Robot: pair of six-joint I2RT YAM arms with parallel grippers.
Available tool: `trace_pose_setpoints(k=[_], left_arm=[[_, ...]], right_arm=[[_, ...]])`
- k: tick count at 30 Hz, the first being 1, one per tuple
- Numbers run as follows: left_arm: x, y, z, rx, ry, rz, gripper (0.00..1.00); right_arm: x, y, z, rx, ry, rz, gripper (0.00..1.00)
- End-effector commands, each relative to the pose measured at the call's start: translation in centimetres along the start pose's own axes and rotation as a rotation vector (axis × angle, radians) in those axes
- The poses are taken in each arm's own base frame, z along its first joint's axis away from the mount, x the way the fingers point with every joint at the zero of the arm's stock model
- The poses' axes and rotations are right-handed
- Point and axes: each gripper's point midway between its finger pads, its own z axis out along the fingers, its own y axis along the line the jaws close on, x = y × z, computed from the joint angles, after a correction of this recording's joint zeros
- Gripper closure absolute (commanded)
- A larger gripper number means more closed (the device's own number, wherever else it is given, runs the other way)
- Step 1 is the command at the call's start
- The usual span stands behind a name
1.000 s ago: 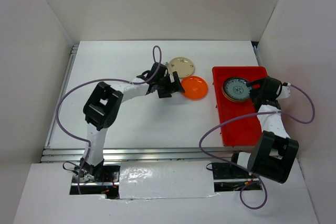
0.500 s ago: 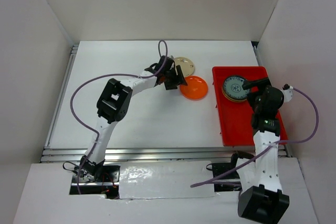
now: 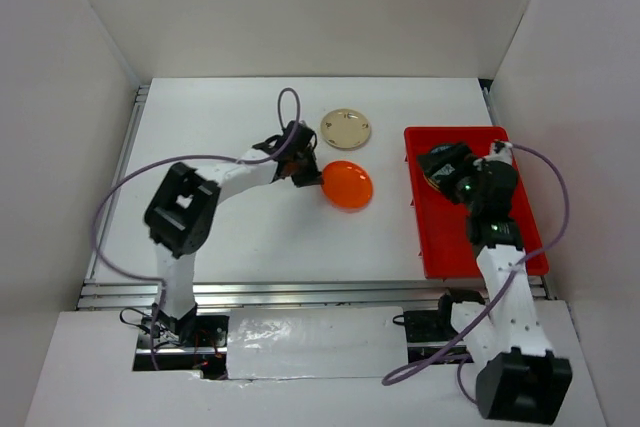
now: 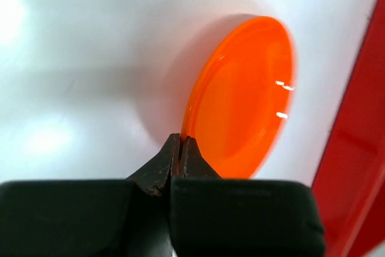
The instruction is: Place the plates into the plastic bin on the countertop
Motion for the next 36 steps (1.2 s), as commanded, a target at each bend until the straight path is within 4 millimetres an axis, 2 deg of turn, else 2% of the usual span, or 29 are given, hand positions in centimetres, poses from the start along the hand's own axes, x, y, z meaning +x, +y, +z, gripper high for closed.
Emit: trace_pose_setpoints(k=[1, 2, 4, 5, 6, 9, 12, 13, 14, 16, 17, 20, 21, 22, 25, 26, 28, 29, 30, 31, 33, 35, 36], left_arm=[[-2.8, -1.7, -7.4, 0.036, -0.175, 0.019, 1.00], [-2.6, -2.1, -9.0, 0.057, -0.172, 0.048, 1.00], [-2.3, -2.5, -10.4, 0.078, -0.161, 0.075, 1.00], [-2.2, -2.6, -11.3, 0.087, -0.158, 0.090, 1.00], [-1.9, -2.8, -11.7, 0.108, -0.142, 0.111, 1.00], [-1.7, -3.1, -12.9, 0.175, -0.113, 0.118, 1.00], [-1.6, -3.6, -13.8, 0.258, -0.092, 0.116, 1.00], [-1.5, -3.5, -13.9, 0.271, -0.084, 0.114, 1.00], [-1.6, -3.8, -14.0, 0.296, -0.080, 0.115, 1.00], [-1.5, -3.6, -13.7, 0.320, -0.054, 0.105, 1.00], [-1.8, -3.4, -13.7, 0.329, -0.054, 0.100, 1.00], [-1.4, -3.0, -13.0, 0.352, -0.019, 0.082, 1.00], [-1.3, -3.1, -12.9, 0.366, -0.017, 0.080, 1.00], [-1.4, -3.2, -12.8, 0.371, -0.015, 0.073, 1.00], [-1.6, -3.3, -12.7, 0.381, -0.016, 0.071, 1.00], [-1.7, -3.5, -12.7, 0.388, -0.017, 0.071, 1.00], [-2.1, -3.5, -12.6, 0.376, -0.026, 0.075, 1.00], [-2.7, -3.8, -12.8, 0.368, -0.039, 0.073, 0.60], [-2.8, -3.2, -12.4, 0.334, -0.040, 0.070, 0.21], [-3.4, -2.7, -12.0, 0.292, -0.067, 0.062, 0.01], [-4.5, -2.2, -11.6, 0.235, -0.098, 0.052, 0.01], [-5.9, -2.0, -11.3, 0.197, -0.140, 0.044, 0.01], [-6.1, -1.6, -10.2, 0.177, -0.133, 0.040, 0.01]], right_arm=[[4.7, 2.9, 2.2, -0.162, 0.183, -0.139, 0.00], [6.5, 4.7, 2.4, -0.227, 0.232, -0.187, 0.00], [9.0, 4.9, 3.8, -0.239, 0.319, -0.211, 0.01], [9.7, 5.7, 4.1, -0.279, 0.341, -0.230, 0.02], [11.5, 6.5, 4.0, -0.325, 0.401, -0.239, 0.02], [14.3, 5.9, 5.5, -0.305, 0.469, -0.226, 0.04], [15.5, 6.1, 5.9, -0.332, 0.495, -0.204, 0.08], [15.5, 6.6, 6.1, -0.358, 0.488, -0.198, 0.22], [15.7, 6.7, 6.1, -0.366, 0.490, -0.193, 0.27], [15.8, 7.0, 6.2, -0.395, 0.489, -0.191, 0.36], [15.8, 7.1, 6.2, -0.401, 0.484, -0.193, 0.37], [15.6, 7.6, 6.5, -0.420, 0.459, -0.183, 0.53], [15.4, 7.7, 6.6, -0.418, 0.452, -0.175, 0.74], [15.3, 7.6, 6.8, -0.410, 0.449, -0.169, 0.83], [15.0, 7.5, 7.4, -0.398, 0.445, -0.150, 0.90], [15.0, 7.5, 7.4, -0.399, 0.445, -0.145, 0.97], [14.1, 7.4, 7.5, -0.390, 0.409, -0.132, 1.00], [13.7, 7.0, 7.4, -0.369, 0.391, -0.106, 1.00], [12.9, 6.6, 7.5, -0.345, 0.361, -0.089, 1.00], [10.7, 5.5, 7.8, -0.274, 0.261, -0.064, 1.00], [8.2, 2.6, 7.6, -0.104, 0.170, 0.038, 1.00], [4.1, -1.3, 7.8, 0.062, 0.017, 0.121, 1.00], [3.7, -3.3, 7.4, 0.151, 0.001, 0.150, 1.00]])
